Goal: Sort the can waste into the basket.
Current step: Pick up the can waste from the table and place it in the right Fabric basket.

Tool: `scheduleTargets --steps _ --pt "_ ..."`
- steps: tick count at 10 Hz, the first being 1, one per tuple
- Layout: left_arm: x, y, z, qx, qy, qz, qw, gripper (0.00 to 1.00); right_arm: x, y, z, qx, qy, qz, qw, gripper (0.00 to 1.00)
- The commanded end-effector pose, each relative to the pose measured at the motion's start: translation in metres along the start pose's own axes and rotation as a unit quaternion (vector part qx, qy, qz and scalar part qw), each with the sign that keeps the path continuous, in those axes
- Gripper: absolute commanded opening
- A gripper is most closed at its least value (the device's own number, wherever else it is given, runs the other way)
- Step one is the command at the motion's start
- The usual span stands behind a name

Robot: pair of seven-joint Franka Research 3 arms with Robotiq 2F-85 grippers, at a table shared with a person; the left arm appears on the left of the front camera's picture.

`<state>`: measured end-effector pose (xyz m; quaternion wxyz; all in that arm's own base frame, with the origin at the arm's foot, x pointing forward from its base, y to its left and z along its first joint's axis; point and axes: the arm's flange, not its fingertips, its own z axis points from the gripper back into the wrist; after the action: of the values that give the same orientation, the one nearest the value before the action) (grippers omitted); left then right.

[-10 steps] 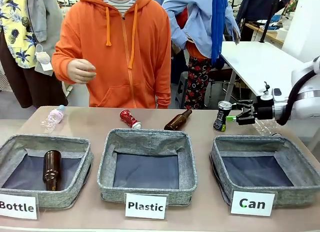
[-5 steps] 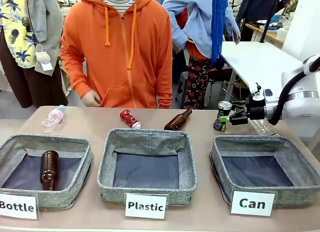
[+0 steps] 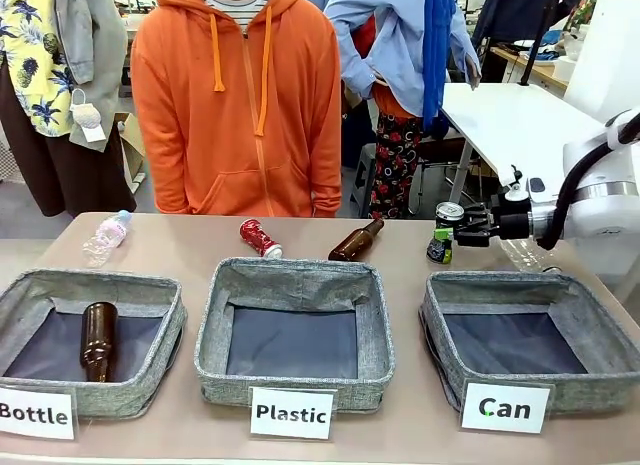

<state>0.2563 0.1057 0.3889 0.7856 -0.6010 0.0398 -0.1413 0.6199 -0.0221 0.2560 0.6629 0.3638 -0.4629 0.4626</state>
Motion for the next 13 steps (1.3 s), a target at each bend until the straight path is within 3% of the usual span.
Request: scheduleTargets --steps 1,3,5,7,8,9,10,11,12,13 --pt "-0.001 -0.003 0.002 -0.007 -0.001 -0.008 1.0 1.0 0.014 0.005 -0.001 0.013 0.009 -0.006 1.0 0.15" --pt "-0.001 -0.003 0.002 -0.007 -0.001 -0.008 1.0 1.0 0.043 0.024 0.006 0.015 0.02 0.007 1.0 0.0" --pt "-0.001 -0.003 0.002 -0.007 -0.001 -0.008 1.0 1.0 0.098 0.064 0.03 0.017 0.047 -0.008 0.999 0.0" --pt "-0.001 -0.003 0.002 -0.007 -0.001 -0.008 1.0 1.0 0.15 0.119 0.063 0.006 0.106 0.009 0.994 0.0" --pt "-0.001 -0.003 0.002 -0.007 -0.001 -0.008 1.0 1.0 0.166 0.149 0.077 0.006 0.151 0.002 0.989 0.0" --pt "-0.001 -0.003 0.002 -0.007 -0.001 -0.008 1.0 1.0 0.176 0.182 0.088 0.015 0.225 0.009 0.974 0.0" --pt "-0.001 -0.003 0.002 -0.007 -0.001 -0.008 1.0 1.0 0.174 0.21 0.091 0.081 0.315 0.057 0.944 0.0" --pt "-0.001 -0.003 0.002 -0.007 -0.001 -0.008 1.0 1.0 0.171 0.228 0.085 0.074 0.363 0.082 0.925 0.0" --pt "-0.001 -0.003 0.002 -0.007 -0.001 -0.008 1.0 1.0 0.164 0.239 0.076 0.031 0.444 0.175 0.878 0.0" --pt "-0.001 -0.003 0.002 -0.007 -0.001 -0.008 1.0 1.0 0.15 0.251 0.066 0.117 0.52 0.24 0.811 0.0"
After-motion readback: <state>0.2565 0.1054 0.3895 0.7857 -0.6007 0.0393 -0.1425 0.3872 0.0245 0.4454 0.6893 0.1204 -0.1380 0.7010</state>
